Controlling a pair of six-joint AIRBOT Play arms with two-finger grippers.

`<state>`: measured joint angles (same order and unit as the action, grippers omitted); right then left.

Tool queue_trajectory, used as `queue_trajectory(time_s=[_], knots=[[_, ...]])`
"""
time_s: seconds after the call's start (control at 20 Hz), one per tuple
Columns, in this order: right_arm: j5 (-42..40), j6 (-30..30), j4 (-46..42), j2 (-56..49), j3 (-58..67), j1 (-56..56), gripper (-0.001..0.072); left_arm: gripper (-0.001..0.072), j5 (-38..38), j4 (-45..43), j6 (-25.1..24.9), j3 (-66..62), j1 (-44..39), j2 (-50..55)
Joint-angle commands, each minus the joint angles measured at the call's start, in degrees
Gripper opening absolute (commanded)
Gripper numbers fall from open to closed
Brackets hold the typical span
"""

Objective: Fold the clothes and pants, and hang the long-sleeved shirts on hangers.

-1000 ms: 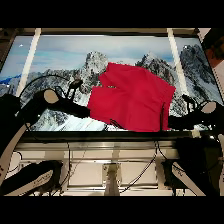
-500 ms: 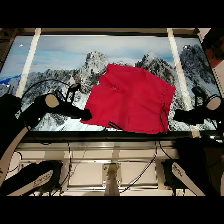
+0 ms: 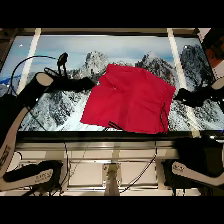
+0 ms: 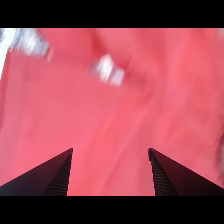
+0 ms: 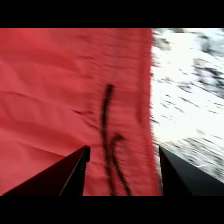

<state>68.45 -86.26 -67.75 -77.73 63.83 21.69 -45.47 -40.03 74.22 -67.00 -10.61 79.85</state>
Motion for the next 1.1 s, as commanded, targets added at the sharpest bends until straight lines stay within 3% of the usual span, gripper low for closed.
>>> queue_trajectory(time_s=[0.0, 0.1, 0.3, 0.4, 0.5, 0.55, 0.75, 0.85, 1.05], knots=[[3.0, 7.5, 26.0, -11.8, 5.5, 6.1, 0.0485, 0.0582, 1.9, 20.7, -6.4, -8.9, 2.7, 13.1], [1.9, 7.5, 30.8, -13.9, 6.6, 8.5, 0.0494, 0.0601, 2.0, 27.8, -6.4, -11.3, 2.9, 19.2], [-0.4, 7.5, 30.4, -14.0, 6.6, 9.3, 0.0494, 0.0602, 2.0, 31.9, -6.5, -14.6, 2.9, 28.5], [-0.3, 7.5, 30.4, -14.0, 6.6, 9.3, 0.0494, 0.0601, 2.0, 31.4, -10.2, -16.4, 3.1, 30.7], [0.0, 8.0, 30.4, -14.0, 6.6, 9.3, 0.0494, 0.0601, 2.3, 30.2, -17.5, -18.6, 3.3, 30.8], [0.2, 8.0, 30.3, -14.0, 6.6, 9.3, 0.0494, 0.06, 2.4, 26.8, -20.3, -20.3, 3.5, 30.8], [0.2, 9.3, 30.3, -14.0, 6.6, 9.3, 0.0494, 0.0589, 3.1, 0.4, -20.2, -27.5, 2.0, 30.9], [0.1, 10.1, 30.2, -14.0, 6.6, 9.3, 0.0493, 0.059, 3.3, -4.8, -20.3, -28.6, 0.7, 30.9], [0.1, 10.6, 30.2, -14.0, 6.6, 9.3, 0.0494, 0.0589, 3.5, -7.6, -25.7, -28.7, -1.6, 31.7]])
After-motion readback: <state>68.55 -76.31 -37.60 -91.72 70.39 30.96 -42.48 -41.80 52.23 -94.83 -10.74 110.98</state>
